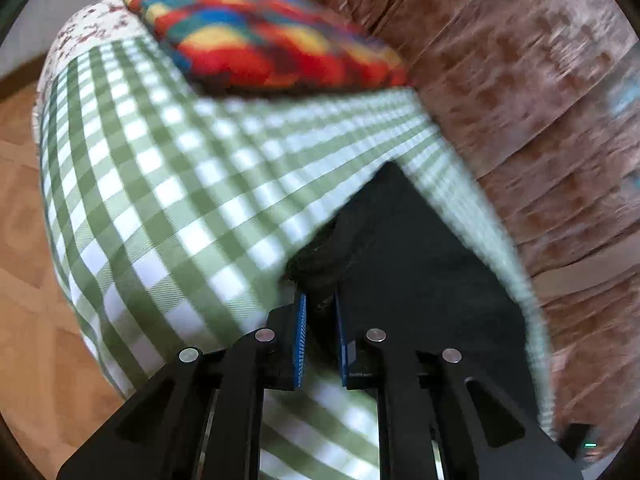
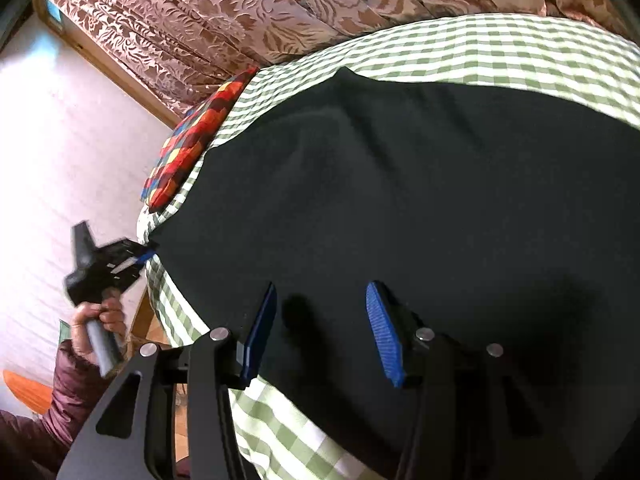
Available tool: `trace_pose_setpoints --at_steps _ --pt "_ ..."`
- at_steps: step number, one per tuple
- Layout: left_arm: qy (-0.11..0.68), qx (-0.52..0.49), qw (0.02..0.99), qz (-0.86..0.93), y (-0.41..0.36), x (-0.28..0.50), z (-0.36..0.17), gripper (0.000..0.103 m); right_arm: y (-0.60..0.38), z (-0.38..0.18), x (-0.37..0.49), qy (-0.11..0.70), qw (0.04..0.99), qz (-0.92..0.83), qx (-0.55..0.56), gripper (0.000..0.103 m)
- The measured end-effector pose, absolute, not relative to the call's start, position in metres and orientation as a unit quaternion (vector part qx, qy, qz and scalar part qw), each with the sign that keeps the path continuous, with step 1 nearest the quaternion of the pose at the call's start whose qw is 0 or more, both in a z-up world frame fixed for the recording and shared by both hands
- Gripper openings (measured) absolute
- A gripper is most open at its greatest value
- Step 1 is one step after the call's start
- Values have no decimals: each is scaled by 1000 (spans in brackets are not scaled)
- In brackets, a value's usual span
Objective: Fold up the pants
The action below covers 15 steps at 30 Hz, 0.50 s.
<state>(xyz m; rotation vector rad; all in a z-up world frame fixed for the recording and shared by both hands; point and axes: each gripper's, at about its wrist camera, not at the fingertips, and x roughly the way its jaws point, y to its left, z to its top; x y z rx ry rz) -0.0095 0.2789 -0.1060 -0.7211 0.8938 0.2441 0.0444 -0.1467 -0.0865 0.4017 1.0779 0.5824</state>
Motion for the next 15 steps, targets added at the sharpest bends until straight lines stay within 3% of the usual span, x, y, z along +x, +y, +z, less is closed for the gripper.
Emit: trace_pose_setpoints --at_steps 4,7,10,15 --pt "426 -306 841 135 270 -8 -106 22 -144 -85 39 494 807 271 175 47" --pt "413 -292 845 176 270 -18 -88 39 -149 -83 40 496 802 272 192 47" --pt "363 -253 877 187 260 -32 -55 39 -160 -74 35 491 804 265 204 52" --pt "344 -219 911 62 207 -24 -30 39 -212 -62 18 469 820 219 243 52"
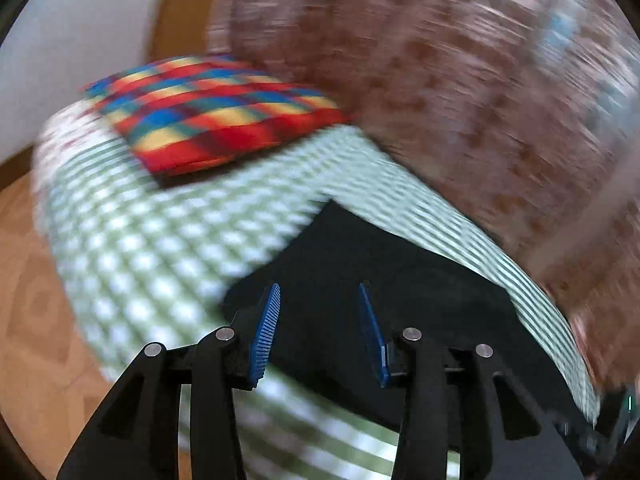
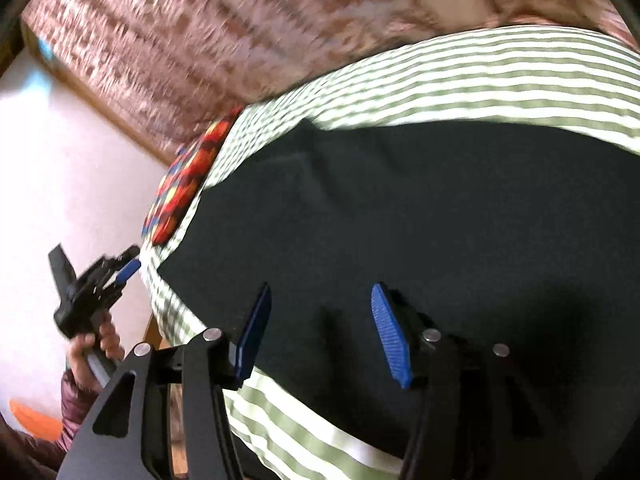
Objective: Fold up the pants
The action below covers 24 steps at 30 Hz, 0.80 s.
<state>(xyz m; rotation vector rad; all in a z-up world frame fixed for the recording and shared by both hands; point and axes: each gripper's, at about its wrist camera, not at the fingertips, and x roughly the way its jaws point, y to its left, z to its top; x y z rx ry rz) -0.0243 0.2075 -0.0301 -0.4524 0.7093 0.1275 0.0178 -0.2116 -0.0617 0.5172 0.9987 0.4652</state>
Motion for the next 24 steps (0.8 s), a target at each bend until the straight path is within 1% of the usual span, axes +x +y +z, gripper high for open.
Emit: trace_pose_setpoints --at_steps 4,7,9,11,13,16,18,21,24 --pt "368 -184 909 -67 134 -4 -36 39 -276 -62 -6 458 829 151 283 52" --pt "398 -134 896 -146 71 0 -52 39 -335 -64 -35 447 831 86 319 52" --pt "430 -108 880 -167 47 6 -66 39 -377 -65 -58 449 828 26 335 47" --pt "466 -80 866 -162 30 10 -87 39 -421 -65 -87 424 822 -9 381 46" --pt "461 -70 871 -156 27 9 -91 39 -459 -60 -116 390 821 -50 414 46" --pt "468 -94 863 -162 33 13 -92 39 -508 -58 -158 343 805 -109 472 46" --pt "470 -106 861 -165 35 16 -91 39 -533 -60 -178 319 789 -152 503 48" --pt "472 -121 858 -166 37 15 -90 39 -556 -78 -191 306 756 -184 549 48" --pt "473 -122 857 -164 36 15 -90 39 -568 -88 -188 287 748 -179 570 47"
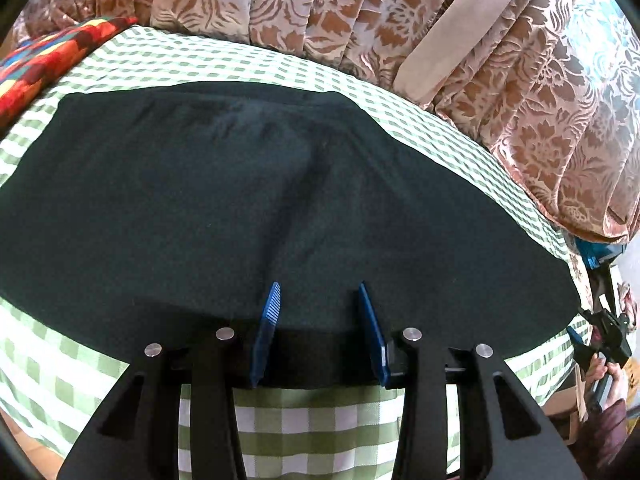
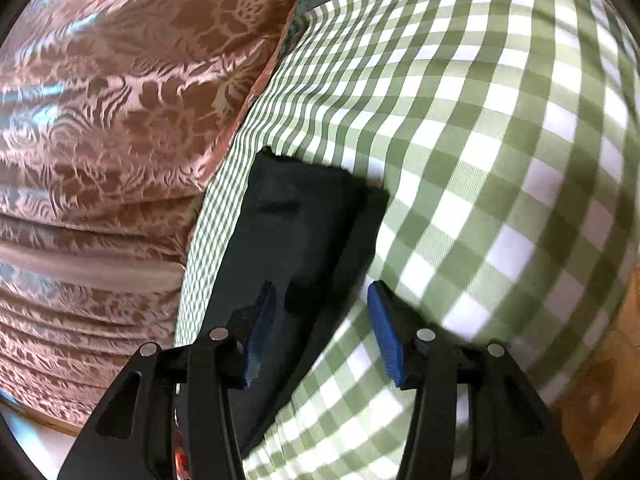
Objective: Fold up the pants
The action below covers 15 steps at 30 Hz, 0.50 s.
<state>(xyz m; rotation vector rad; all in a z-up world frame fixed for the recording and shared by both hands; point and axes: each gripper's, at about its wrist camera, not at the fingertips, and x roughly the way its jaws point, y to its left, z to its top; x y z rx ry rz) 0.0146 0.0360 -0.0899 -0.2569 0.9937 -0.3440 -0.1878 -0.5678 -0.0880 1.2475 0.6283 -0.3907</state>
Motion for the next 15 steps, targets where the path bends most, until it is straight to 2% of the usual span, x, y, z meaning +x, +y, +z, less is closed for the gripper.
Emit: trace_pose_setpoints --at_steps 3,4,5,7,10,15 --pt "474 -121 857 -162 34 16 -89 39 -572 -89 -177 283 754 -179 566 46" --pt "474 -123 857 -162 33 16 -90 39 -573 -90 -172 288 756 -184 559 38" --pt "474 -124 856 -163 35 16 -89 39 -570 -92 -162 293 757 -190 552 24" --pt "474 -129 856 -165 36 16 -88 39 -569 -95 -156 300 760 -192 543 19" --pt "476 -137 852 -171 39 17 -86 39 -569 -83 -158 281 772 -175 542 17" --pt "454 -154 851 -215 36 16 -69 39 -546 -27 -141 255 826 -98 493 17"
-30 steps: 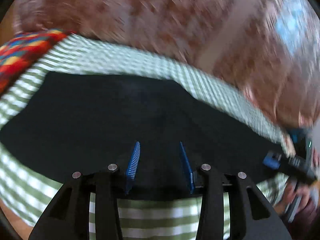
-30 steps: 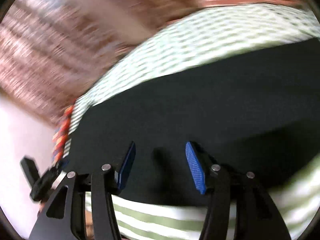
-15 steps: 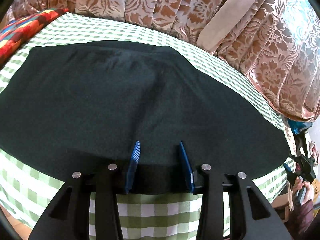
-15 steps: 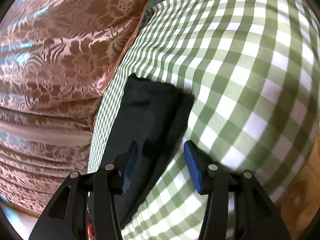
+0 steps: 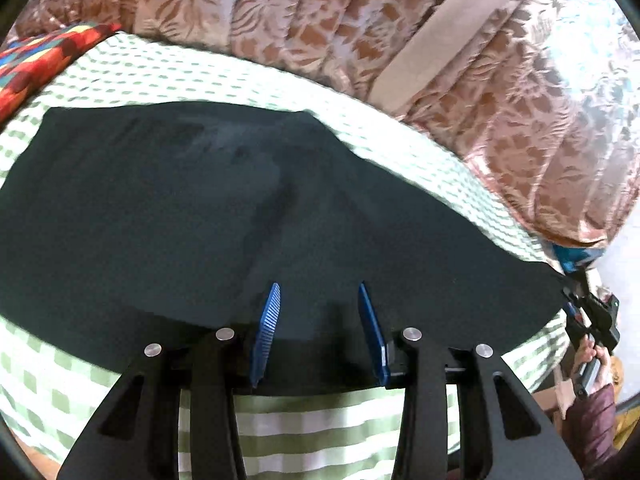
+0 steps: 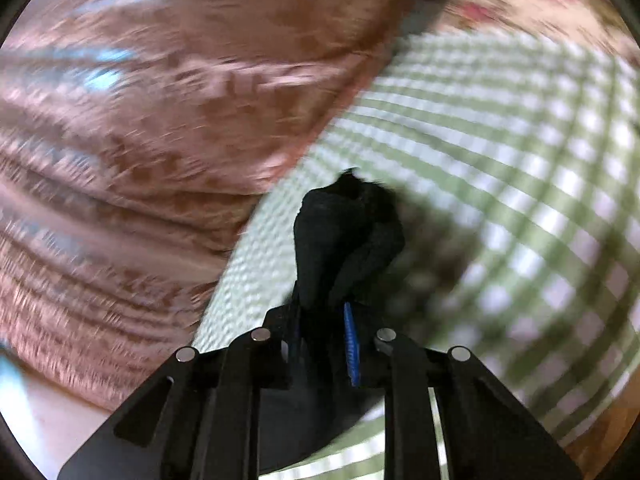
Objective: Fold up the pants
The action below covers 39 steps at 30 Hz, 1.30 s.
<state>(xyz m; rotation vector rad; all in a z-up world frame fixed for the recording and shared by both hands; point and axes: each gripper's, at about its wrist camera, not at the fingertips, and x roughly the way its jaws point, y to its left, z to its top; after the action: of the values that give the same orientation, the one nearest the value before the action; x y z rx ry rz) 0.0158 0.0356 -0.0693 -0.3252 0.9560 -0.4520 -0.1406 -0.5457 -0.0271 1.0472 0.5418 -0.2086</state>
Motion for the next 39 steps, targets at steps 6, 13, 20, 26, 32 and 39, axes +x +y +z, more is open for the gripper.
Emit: trace_pose_setpoints --at_steps 6,13,20,26,32,39 --pt "443 -179 836 -269 22 16 -59 39 -469 20 -90 285 870 5 403 17" --pt "451 -209 813 -304 15 21 -58 39 -356 14 -29 367 862 118 330 16" --pt "461 -240 786 -336 5 27 -57 39 -244 -27 11 465 829 207 232 15" --pt "477 -277 753 -359 -7 37 -61 52 -214 -49 7 491 830 210 162 29" --pt "501 -328 709 -373 -14 50 -70 60 -234 -35 -17 467 823 256 197 50" --pt "540 -347 679 -356 -26 67 -86 66 -303 -23 -75 457 840 174 234 49"
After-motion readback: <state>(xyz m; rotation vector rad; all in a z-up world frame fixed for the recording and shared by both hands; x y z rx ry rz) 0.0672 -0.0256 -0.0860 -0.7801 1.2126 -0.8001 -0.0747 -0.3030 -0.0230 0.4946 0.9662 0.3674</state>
